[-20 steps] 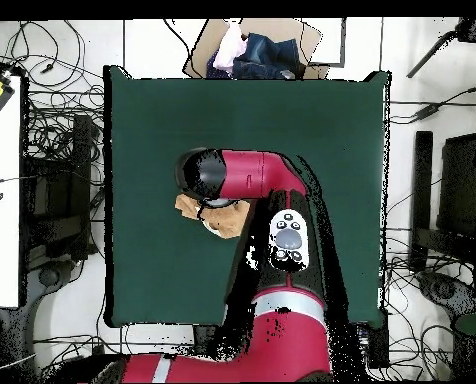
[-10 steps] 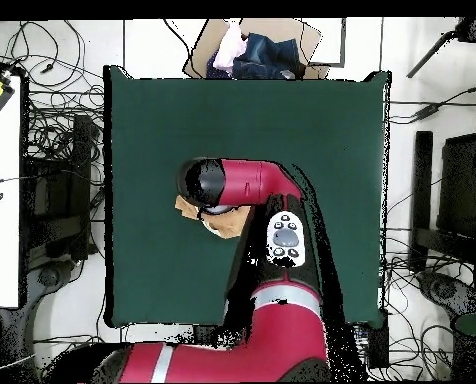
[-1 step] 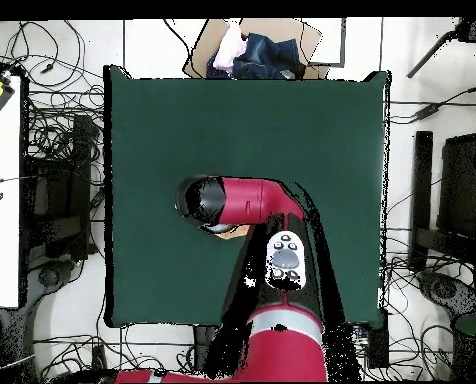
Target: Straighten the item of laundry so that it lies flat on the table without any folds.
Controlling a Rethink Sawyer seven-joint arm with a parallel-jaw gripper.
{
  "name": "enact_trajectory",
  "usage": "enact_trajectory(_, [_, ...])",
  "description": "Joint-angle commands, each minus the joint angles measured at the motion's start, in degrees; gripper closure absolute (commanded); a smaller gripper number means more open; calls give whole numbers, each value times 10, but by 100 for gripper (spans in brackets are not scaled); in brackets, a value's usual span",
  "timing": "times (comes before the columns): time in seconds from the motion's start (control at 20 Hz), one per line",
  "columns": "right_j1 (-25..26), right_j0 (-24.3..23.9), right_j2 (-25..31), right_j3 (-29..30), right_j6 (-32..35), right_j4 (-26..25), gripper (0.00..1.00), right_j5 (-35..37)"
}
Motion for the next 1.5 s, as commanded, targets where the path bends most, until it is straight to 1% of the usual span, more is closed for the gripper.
enact_trajectory(0.05, [4,19,-21,77,113,-26,0,-50])
enact_trajectory(0.3, [-1,28,-32,90,105,-28,0,-57])
enact_trajectory(0.45, [5,30,-37,90,104,-27,0,-68])
enact_trajectory(0.85, [32,45,-54,60,112,-17,0,-59])
enact_trajectory(1.05, [60,39,-52,47,117,-15,0,-93])
enact_trajectory(1.2, [85,39,-55,26,122,-13,0,-107])
enact_trajectory(1.5, [102,40,-58,15,114,-9,0,-116])
